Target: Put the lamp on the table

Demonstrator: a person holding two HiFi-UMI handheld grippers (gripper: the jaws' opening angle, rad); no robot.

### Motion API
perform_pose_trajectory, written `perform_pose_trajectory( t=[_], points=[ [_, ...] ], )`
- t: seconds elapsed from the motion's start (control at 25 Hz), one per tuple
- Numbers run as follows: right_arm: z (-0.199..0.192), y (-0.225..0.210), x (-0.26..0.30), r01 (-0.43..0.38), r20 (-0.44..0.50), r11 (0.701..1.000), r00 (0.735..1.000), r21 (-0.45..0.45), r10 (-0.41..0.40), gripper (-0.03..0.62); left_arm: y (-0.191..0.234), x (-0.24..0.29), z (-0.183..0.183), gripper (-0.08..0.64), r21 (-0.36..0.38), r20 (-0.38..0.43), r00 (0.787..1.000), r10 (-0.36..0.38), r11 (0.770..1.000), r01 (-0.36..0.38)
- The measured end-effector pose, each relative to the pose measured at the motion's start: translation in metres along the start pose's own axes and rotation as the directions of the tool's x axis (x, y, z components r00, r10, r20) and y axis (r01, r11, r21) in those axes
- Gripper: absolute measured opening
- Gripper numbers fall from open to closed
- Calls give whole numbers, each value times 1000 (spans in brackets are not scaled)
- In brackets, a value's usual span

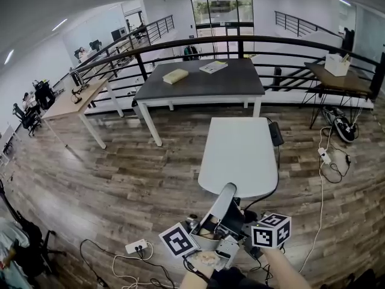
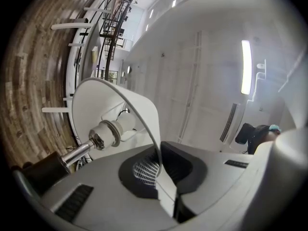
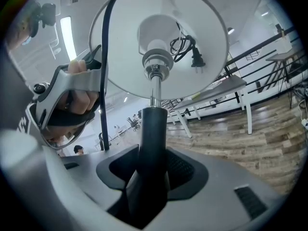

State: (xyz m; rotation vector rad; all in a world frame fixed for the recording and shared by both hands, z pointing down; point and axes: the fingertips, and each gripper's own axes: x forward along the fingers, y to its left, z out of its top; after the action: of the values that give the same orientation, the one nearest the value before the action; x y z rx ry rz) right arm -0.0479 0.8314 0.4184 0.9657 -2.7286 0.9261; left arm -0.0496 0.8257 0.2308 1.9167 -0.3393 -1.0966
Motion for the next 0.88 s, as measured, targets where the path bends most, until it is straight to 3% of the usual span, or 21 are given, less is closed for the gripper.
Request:
perform_pose_trajectory(
  t=[0.52, 0.88],
  points=[
    [1, -24, -18, -38, -18, 999, 999, -4, 38, 195, 14, 17, -22, 18, 27, 28, 999, 21, 999, -22],
    [6, -36, -9, -46, -23, 999, 999, -1, 46, 195, 27, 24, -16, 18, 28, 39, 999, 34, 999, -35]
  ],
)
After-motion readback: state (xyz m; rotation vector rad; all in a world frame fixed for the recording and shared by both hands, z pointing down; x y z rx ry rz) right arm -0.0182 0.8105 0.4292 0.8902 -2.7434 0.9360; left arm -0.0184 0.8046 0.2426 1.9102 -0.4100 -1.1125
